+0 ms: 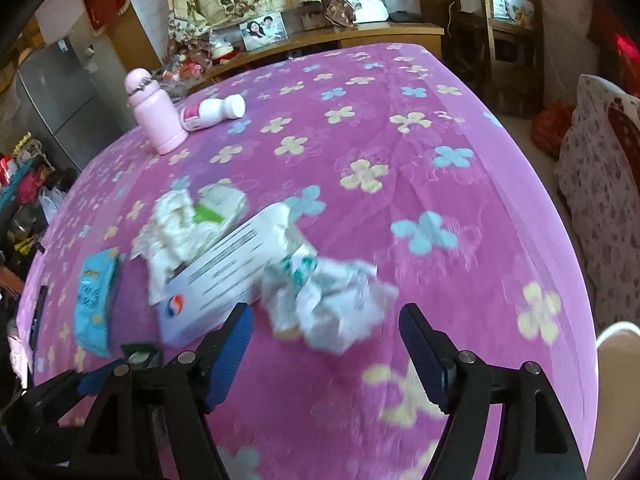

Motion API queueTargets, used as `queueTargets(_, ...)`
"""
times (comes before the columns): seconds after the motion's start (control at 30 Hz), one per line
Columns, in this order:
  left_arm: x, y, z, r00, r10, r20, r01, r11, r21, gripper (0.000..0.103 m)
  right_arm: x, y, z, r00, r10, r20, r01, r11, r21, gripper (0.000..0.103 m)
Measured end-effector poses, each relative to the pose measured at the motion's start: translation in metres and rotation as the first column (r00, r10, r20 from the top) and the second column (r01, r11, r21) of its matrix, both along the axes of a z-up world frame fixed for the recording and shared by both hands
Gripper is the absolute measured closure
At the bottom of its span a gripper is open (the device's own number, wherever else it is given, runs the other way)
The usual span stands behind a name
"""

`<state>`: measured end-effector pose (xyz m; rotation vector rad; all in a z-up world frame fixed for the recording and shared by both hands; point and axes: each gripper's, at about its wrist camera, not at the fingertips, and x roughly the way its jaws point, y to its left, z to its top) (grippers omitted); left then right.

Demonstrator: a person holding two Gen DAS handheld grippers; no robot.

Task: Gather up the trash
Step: 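Grasp the crumpled white tissue with the right gripper while the left gripper grasps the dark snack bag, then carry the tissue and dark snack bag to the white bucket with both grippers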

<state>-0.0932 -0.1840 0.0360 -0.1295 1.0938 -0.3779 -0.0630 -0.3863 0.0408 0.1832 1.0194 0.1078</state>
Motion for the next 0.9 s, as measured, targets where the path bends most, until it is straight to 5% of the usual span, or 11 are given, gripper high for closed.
queueTargets(0.07, 0.000, -0.001, 0.000, 1.000, -0.004, 0.007, 0.004, 1.000, 0.007, 0.046, 0.010, -0.001, -0.005, 1.000, -0.002, -0.007, 0.002, 1.000, 0.000, 0.030)
queueTargets(0.13, -0.001, -0.001, -0.001, 1.000, -0.013, 0.013, 0.013, 1.000, 0.009, 0.046, 0.014, -0.002, -0.007, 1.000, -0.004, 0.001, 0.004, 1.000, 0.008, 0.040)
queueTargets(0.17, -0.002, -0.001, -0.001, 1.000, -0.019, 0.017, 0.019, 1.000, 0.009, 0.047, 0.014, -0.002, -0.007, 1.000, -0.002, 0.010, 0.002, 1.000, 0.007, 0.052)
queueTargets(0.23, -0.004, -0.001, -0.001, 0.999, -0.035, 0.024, 0.035, 0.999, 0.014, 0.050, 0.013, -0.001, -0.006, 1.000, 0.005, 0.014, -0.005, 1.000, 0.013, 0.057)
queueTargets(0.3, -0.007, -0.001, -0.001, 0.999, -0.048, 0.016, 0.048, 0.999, 0.022, 0.078, 0.009, -0.002, -0.005, 1.000, 0.017, 0.014, -0.018, 0.999, 0.028, 0.066)
queueTargets(0.37, -0.009, 0.002, -0.002, 0.998, -0.059, 0.003, 0.059, 0.998, 0.013, 0.083, 0.000, -0.002, -0.003, 1.000, 0.023, 0.019, -0.024, 0.999, 0.037, 0.070)
queueTargets(0.9, -0.028, -0.011, 0.024, 0.991, -0.114, 0.063, 0.115, 0.993, -0.008, 0.092, -0.089, -0.007, 0.034, 0.995, 0.021, 0.095, -0.028, 0.997, 0.073, 0.072)
